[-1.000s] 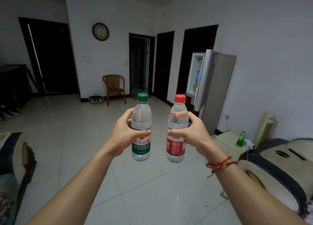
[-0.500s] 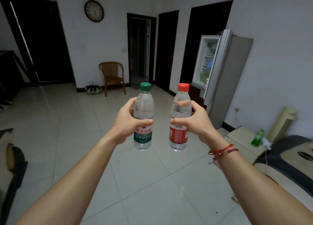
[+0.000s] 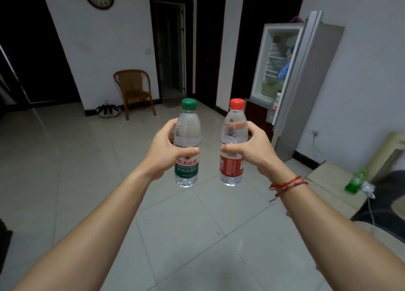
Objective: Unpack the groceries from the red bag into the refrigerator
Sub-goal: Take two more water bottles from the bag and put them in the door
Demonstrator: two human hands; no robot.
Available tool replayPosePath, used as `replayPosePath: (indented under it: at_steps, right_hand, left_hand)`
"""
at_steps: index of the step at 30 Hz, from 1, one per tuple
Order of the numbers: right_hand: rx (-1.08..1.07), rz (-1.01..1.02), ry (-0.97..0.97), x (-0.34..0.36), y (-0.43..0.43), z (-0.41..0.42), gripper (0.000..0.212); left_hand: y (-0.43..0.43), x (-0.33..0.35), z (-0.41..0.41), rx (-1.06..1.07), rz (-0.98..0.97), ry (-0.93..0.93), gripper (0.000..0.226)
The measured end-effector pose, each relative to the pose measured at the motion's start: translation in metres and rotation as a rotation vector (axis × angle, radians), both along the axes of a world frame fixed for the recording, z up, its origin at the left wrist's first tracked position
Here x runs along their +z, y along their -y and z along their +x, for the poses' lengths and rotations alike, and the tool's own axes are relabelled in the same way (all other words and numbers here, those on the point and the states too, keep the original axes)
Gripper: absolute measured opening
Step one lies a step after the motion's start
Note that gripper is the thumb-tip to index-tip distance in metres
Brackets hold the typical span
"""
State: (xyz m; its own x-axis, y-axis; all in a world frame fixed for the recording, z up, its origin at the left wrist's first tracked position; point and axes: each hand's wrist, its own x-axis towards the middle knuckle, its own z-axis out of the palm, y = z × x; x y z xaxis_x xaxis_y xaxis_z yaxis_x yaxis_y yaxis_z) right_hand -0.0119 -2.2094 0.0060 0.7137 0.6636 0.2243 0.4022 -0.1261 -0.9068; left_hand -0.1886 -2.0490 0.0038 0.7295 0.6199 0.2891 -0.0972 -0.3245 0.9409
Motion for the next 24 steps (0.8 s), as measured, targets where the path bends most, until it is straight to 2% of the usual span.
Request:
replayPosePath:
  at_steps: [12, 24]
  right_hand:
    - [0.015, -0.014, -0.027, -0.001, -0.171, 0.195, 0.057]
    - [0.026, -0.038, -0.017, -0.012, -0.340, 0.329, 0.059]
  left_hand:
    - [-0.165, -0.002, 0.187, 0.046, -0.015, -0.010, 0.076]
    - [-0.332, -0.012, 0.323, 0.061, -0.030, -0.029, 0.078]
